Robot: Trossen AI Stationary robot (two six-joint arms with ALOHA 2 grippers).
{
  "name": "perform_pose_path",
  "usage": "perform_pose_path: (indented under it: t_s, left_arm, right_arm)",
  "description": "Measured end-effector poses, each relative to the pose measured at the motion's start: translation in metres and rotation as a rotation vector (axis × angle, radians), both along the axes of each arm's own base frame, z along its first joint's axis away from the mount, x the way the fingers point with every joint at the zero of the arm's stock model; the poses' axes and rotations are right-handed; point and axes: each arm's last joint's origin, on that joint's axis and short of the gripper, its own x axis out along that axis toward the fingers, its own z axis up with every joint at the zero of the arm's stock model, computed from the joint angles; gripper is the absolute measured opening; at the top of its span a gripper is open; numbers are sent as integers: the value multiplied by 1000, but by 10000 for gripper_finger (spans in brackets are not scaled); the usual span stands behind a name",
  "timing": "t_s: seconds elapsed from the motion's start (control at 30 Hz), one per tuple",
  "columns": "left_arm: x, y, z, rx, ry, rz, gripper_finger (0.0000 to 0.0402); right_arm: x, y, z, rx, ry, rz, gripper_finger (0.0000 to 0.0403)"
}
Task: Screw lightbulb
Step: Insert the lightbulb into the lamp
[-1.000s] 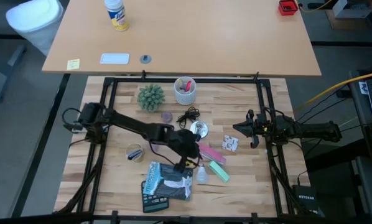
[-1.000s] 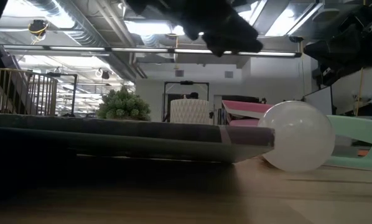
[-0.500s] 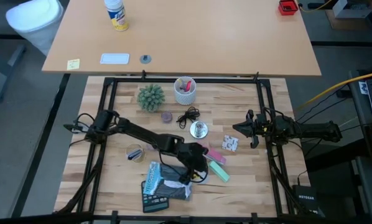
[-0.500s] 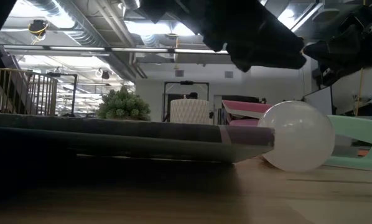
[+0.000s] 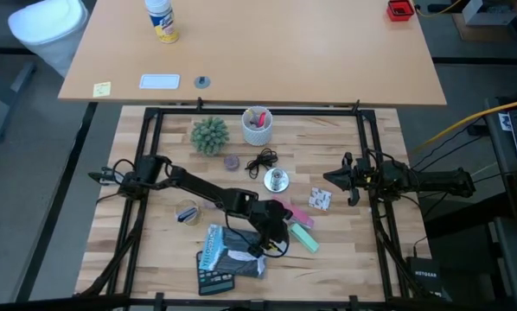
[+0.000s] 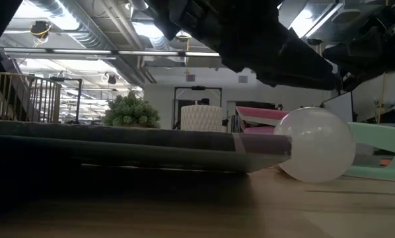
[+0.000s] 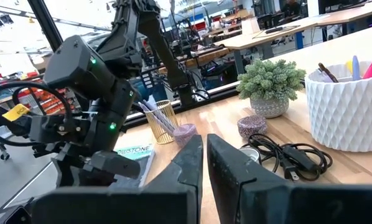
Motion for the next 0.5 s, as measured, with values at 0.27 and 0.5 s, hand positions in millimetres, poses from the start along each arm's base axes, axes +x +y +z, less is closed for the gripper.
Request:
perform_pose_path:
  t_s: [0.27,0.5]
  left_arm:
    - [0,0,0,-3,6,-6,143]
    - [1,1,-12,7,32,-6,143]
  right_arm:
    - [0,0,0,1,0,0,28]
    - [0,0,0,1,0,1,28]
